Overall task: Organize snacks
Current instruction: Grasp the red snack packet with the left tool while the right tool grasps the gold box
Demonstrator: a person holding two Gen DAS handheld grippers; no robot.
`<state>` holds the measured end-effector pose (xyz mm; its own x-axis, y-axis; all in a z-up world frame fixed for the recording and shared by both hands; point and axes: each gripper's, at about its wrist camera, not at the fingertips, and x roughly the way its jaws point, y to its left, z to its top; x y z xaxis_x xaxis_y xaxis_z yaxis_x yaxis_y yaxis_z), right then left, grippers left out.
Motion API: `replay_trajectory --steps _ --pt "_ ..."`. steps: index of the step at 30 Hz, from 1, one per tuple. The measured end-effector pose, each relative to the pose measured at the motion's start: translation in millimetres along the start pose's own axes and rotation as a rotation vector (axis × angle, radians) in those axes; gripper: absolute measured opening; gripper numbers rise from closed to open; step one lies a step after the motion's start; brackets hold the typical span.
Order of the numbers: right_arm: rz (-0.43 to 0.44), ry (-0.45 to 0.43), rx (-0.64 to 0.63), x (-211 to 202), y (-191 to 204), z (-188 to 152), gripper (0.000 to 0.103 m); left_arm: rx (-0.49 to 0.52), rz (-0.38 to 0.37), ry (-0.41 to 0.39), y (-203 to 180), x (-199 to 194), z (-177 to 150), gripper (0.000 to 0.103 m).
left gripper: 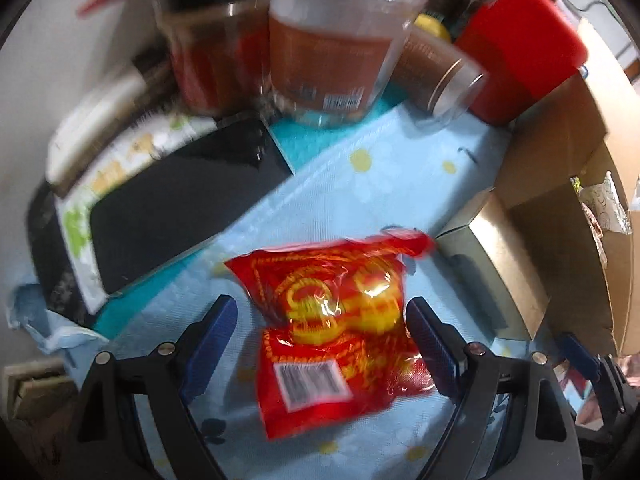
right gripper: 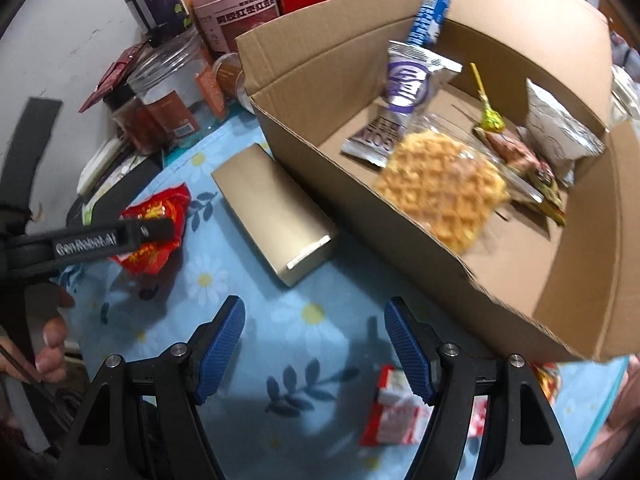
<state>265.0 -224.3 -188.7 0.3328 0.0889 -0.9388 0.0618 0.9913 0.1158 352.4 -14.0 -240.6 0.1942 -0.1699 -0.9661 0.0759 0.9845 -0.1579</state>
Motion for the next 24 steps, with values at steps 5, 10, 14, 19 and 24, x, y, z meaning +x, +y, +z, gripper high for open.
replay_trajectory --steps 5,10,14,19,24 --pt "0.003 -0.012 -0.019 14.0 2.7 9.8 0.073 0.053 0.019 -0.017 -4.5 1.7 1.3 0.087" --pt "0.042 -0.017 0.002 27.1 4.0 14.2 0.073 0.054 0.019 -0.019 -5.6 0.7 1.7 0.087" --pt "0.059 -0.027 -0.036 30.4 14.4 13.3 0.073 0.039 -0.001 -0.015 2.3 -5.7 0.1 0.083" --pt "0.132 -0.047 -0.085 24.4 33.2 12.2 0.073 0.051 0.004 -0.008 15.2 -16.2 -4.3 0.083" --pt "0.123 -0.073 -0.099 21.6 40.0 13.6 0.073 0.142 0.032 -0.061 8.1 -24.9 -7.1 0.083"
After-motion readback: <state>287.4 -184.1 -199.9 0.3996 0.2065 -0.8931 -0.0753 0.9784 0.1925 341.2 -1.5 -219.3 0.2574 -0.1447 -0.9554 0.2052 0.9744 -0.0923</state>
